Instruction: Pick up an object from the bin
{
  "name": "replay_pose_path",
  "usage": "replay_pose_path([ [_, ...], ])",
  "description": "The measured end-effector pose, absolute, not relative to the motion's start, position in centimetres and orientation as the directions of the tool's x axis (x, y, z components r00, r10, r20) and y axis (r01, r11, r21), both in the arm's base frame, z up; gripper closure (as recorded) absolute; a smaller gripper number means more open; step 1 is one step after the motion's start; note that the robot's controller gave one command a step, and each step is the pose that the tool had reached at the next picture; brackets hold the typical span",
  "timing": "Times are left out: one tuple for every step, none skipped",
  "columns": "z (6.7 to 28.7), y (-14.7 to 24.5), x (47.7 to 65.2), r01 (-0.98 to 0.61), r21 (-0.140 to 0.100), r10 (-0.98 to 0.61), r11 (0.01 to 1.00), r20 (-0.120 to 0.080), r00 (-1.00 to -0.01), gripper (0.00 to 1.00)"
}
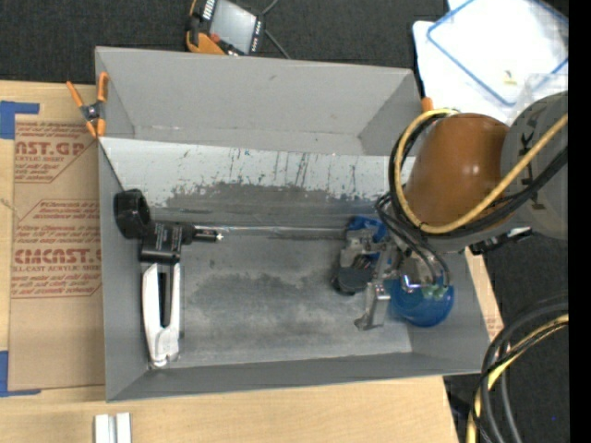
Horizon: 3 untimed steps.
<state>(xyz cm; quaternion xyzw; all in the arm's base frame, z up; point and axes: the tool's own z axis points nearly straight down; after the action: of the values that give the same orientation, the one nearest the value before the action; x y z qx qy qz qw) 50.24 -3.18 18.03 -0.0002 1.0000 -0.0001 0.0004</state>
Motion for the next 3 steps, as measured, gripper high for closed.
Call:
replay_pose_path([
  [18.0, -3.2, 50.2, 0.000, 0.000, 0.000, 1.000, -0.001, -1.000, 0.00],
  [13.8, -11.4, 50.3, -0.003, -0.002, -0.003, 1.000, 0.001, -1.000, 0.00],
  [14.0, -9.5, 54.2, -0.023, 0.002, -0.023, 1.000, -0.008, -1.000, 0.00],
])
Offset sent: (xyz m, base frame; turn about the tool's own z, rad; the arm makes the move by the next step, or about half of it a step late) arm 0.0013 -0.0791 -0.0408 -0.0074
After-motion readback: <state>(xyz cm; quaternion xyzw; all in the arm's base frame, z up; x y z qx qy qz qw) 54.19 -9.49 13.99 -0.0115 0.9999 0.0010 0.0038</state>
